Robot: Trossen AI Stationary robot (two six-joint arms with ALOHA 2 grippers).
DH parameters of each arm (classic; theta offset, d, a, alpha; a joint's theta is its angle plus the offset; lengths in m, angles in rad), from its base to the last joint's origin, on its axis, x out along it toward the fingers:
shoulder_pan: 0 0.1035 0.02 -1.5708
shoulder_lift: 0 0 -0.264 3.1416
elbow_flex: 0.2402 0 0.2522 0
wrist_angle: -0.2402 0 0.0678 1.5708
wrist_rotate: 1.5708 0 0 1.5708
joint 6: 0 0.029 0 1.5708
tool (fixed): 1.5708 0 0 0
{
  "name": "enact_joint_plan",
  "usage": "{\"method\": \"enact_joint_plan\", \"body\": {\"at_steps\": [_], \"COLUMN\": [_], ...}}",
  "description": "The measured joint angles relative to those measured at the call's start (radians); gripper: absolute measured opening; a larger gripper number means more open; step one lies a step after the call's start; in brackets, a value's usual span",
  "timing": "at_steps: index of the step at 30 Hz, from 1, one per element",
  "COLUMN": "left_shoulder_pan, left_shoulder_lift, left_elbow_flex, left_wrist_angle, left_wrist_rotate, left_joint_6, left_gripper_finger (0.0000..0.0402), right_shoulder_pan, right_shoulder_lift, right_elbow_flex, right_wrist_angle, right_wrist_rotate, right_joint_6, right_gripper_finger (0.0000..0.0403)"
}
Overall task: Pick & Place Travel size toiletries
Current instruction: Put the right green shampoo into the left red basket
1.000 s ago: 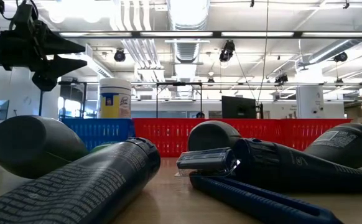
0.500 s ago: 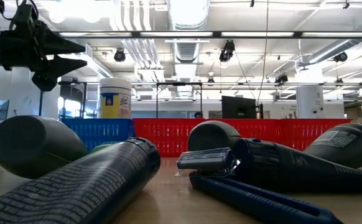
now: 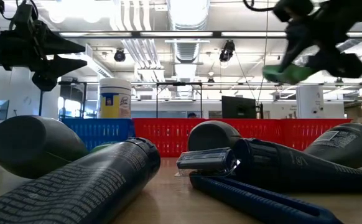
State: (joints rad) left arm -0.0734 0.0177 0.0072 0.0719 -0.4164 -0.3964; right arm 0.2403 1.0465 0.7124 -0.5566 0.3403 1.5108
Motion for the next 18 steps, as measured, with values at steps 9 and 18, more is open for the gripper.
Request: {"method": "enact_joint_plan", "body": {"at_steps": [9, 18], "left_shoulder_pan": [0.000, 0.000], "left_shoulder_lift": [0.000, 0.000], "left_elbow_flex": [0.000, 0.000], "left_wrist_angle": [0.000, 0.008], "left_wrist_rotate": [0.000, 0.000], "left_joint_6": [0.000, -0.030], "left_gripper_finger": [0.0197, 0.0197], "right_shoulder_pan": [-0.075, -0.103], "right_shoulder_lift": [0.088, 0.129], "right_elbow_flex": [0.014, 0.050], "right_wrist_angle": [0.089, 0.103], "right_wrist_rotate": [-0.170, -0.252], "right_joint_6": [-0.003, -0.068], "right_gripper_finger": [0.0146, 0.0144]}}
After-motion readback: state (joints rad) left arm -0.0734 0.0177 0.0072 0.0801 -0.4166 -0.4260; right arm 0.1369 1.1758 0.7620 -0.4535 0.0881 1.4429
